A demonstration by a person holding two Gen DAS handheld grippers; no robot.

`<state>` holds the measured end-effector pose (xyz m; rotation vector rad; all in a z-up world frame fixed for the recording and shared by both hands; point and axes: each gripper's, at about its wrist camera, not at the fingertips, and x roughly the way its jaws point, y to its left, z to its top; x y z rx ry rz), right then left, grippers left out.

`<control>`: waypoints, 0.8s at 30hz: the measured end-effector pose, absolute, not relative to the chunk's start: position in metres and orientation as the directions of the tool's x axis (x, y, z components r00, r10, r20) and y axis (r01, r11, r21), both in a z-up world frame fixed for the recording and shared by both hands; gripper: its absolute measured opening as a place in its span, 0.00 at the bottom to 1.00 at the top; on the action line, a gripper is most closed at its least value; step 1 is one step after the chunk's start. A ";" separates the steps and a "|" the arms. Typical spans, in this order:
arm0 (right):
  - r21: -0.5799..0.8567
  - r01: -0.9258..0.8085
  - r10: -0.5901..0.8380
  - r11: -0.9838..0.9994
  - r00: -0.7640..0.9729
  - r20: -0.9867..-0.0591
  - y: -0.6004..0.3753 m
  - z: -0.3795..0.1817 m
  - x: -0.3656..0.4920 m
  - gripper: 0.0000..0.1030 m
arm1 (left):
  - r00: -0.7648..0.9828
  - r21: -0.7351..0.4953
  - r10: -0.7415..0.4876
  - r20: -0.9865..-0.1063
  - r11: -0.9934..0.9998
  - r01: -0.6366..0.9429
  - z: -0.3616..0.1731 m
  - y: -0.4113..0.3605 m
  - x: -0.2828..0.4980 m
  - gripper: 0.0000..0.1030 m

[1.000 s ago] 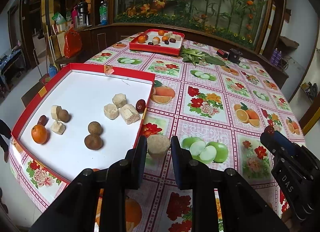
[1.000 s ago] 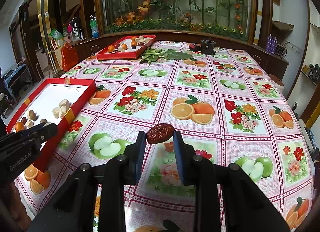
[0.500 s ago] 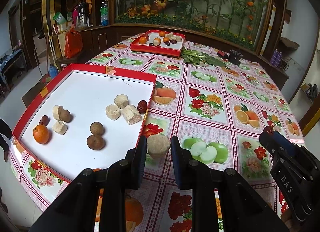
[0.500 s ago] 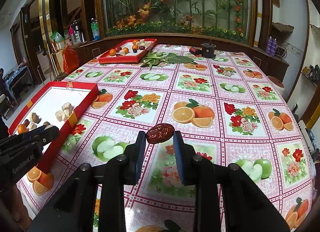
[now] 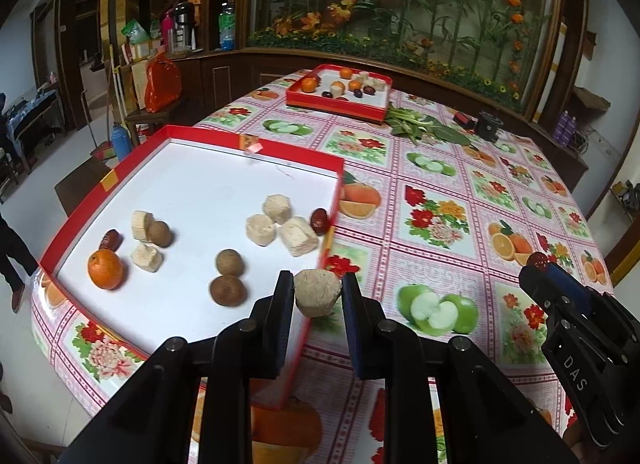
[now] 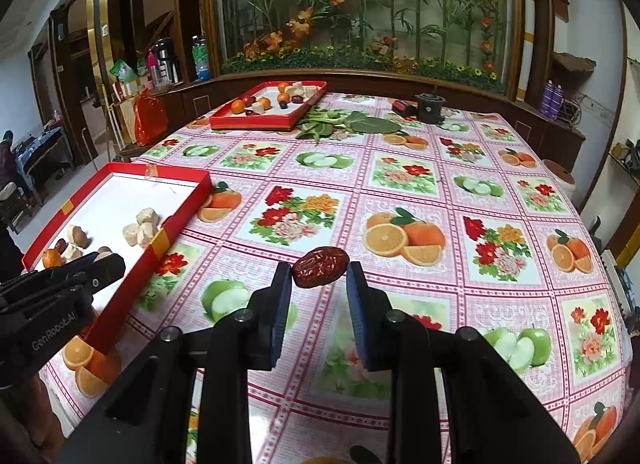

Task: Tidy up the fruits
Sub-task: 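Carry the red date and beige piece over the white tray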

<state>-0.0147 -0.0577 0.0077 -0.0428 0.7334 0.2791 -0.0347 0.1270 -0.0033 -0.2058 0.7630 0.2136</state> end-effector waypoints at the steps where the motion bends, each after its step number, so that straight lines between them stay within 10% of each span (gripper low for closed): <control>1: 0.059 -0.270 0.239 0.961 0.707 -0.666 -0.056 0.008 -0.014 0.29 | 0.703 -0.106 0.119 -0.702 0.958 -0.268 -0.003 0.128 -0.035 0.22; 24: 0.053 -0.395 0.330 0.917 0.677 -0.658 -0.006 0.018 -0.011 0.29 | 0.664 -0.080 0.230 -0.711 0.912 -0.401 -0.003 0.184 -0.038 0.22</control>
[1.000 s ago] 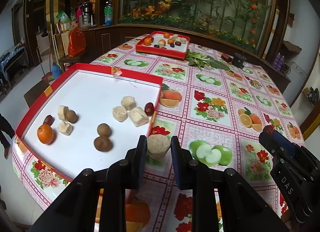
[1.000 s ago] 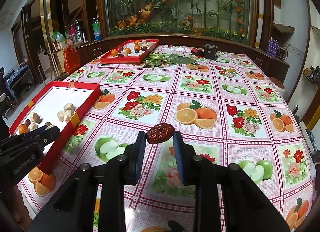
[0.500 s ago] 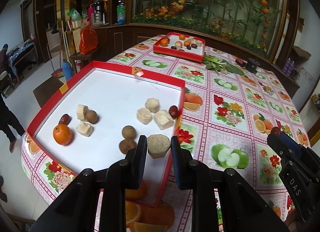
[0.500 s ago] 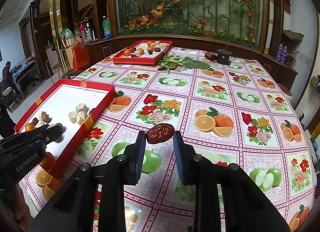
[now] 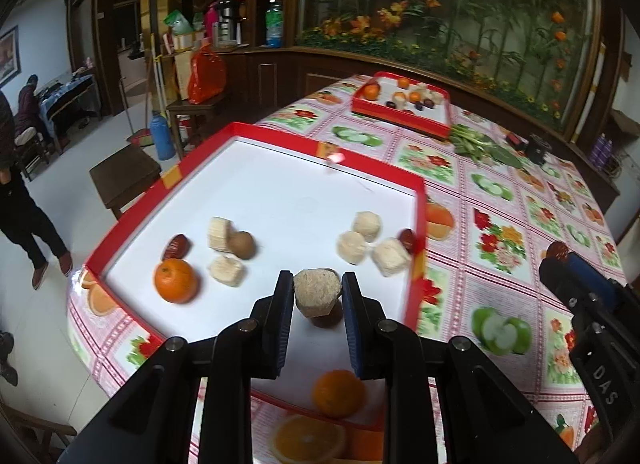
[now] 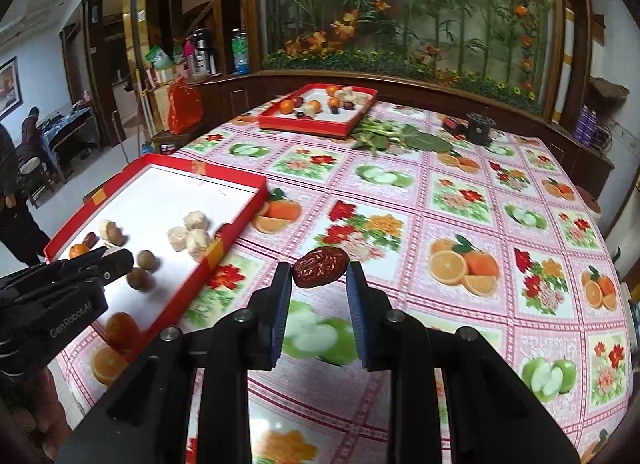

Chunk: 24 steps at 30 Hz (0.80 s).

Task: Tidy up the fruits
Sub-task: 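Carry the red date and beige piece over the white tray, then lower both held pieces toward the tray floor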

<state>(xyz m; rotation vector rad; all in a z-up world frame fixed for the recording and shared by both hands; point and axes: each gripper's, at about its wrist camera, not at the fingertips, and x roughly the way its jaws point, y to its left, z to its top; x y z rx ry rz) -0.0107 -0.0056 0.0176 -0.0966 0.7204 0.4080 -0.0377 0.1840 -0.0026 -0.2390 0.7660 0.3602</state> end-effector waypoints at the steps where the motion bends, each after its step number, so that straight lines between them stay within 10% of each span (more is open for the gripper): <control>1: 0.054 -0.404 0.337 0.913 0.674 -0.658 -0.001 0.019 -0.011 0.29 | 0.662 -0.080 0.234 -0.712 0.910 -0.407 -0.002 0.187 -0.037 0.22; 24: 0.126 -0.592 0.512 0.796 0.547 -0.663 0.100 0.029 0.014 0.29 | 0.603 -0.022 0.352 -0.716 0.852 -0.523 0.003 0.246 -0.013 0.22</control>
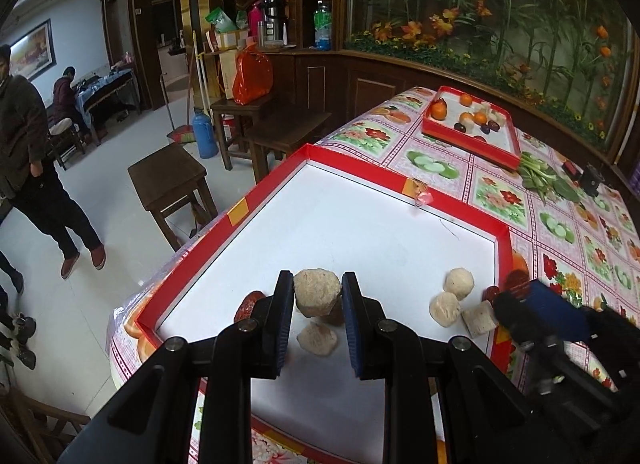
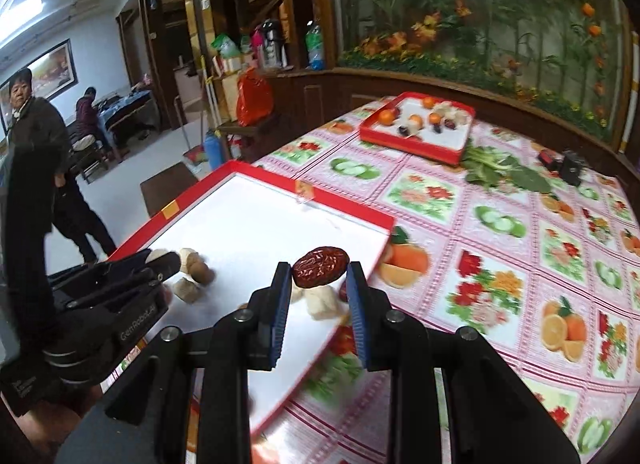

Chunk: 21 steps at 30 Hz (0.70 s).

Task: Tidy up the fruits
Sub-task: 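Lower both held pieces toward the tray floor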

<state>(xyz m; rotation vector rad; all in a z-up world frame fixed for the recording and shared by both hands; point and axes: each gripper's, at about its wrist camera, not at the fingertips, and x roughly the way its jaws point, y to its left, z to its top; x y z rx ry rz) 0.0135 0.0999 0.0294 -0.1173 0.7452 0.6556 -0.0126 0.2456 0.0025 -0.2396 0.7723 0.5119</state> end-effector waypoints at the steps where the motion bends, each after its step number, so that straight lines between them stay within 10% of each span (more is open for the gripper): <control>1: 0.132 -0.599 0.517 0.790 0.535 -0.668 0.105 0.027 0.016 0.29 | 0.601 -0.022 0.353 -0.717 0.851 -0.525 0.002 0.246 -0.012 0.22; 21: 0.123 -0.639 0.521 0.759 0.483 -0.704 0.151 0.020 0.035 0.29 | 0.588 -0.019 0.360 -0.724 0.842 -0.539 0.000 0.271 -0.009 0.22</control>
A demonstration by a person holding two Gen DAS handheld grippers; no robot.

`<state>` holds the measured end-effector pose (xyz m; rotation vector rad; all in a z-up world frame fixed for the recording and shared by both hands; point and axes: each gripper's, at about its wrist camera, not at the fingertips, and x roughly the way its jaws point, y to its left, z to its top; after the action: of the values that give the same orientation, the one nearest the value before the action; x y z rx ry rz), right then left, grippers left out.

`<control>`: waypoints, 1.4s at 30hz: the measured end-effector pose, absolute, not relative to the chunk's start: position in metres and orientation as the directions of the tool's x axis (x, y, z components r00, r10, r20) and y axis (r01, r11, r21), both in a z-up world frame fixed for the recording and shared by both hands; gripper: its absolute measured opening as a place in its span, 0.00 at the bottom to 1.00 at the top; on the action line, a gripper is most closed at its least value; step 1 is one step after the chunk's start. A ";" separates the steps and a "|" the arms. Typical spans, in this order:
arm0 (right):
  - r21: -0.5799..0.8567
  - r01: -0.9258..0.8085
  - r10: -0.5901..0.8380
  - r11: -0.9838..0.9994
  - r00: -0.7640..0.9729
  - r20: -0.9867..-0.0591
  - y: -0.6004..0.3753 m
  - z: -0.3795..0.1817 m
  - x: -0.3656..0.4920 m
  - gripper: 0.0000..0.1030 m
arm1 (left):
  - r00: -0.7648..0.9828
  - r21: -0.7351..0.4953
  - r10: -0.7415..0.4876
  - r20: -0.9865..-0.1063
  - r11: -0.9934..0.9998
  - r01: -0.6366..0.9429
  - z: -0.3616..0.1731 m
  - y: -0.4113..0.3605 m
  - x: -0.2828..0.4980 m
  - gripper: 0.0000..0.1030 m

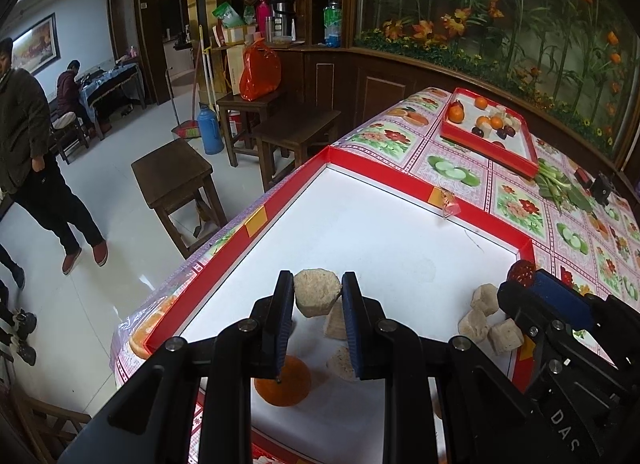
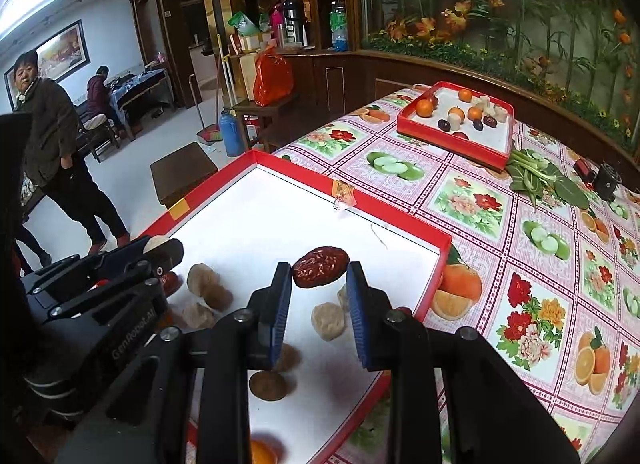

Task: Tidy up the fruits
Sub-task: 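Lower both held pieces toward the tray floor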

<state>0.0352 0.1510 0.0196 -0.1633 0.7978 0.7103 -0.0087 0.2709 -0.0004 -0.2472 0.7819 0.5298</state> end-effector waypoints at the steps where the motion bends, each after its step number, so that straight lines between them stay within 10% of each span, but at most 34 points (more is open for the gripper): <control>1: 0.123 -0.639 0.520 0.759 0.482 -0.706 0.151 0.020 0.035 0.29 | 0.588 -0.017 0.361 -0.724 0.842 -0.539 0.000 0.271 -0.009 0.22; 42: 0.090 -0.609 0.446 0.788 0.465 -0.764 0.172 -0.003 0.061 0.29 | 0.550 -0.015 0.346 -0.760 0.837 -0.547 -0.011 0.283 0.013 0.22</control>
<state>0.0607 0.1720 -0.0029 -0.2069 0.8711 0.6534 0.0129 0.2828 -0.0112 -0.2629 0.8347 0.5354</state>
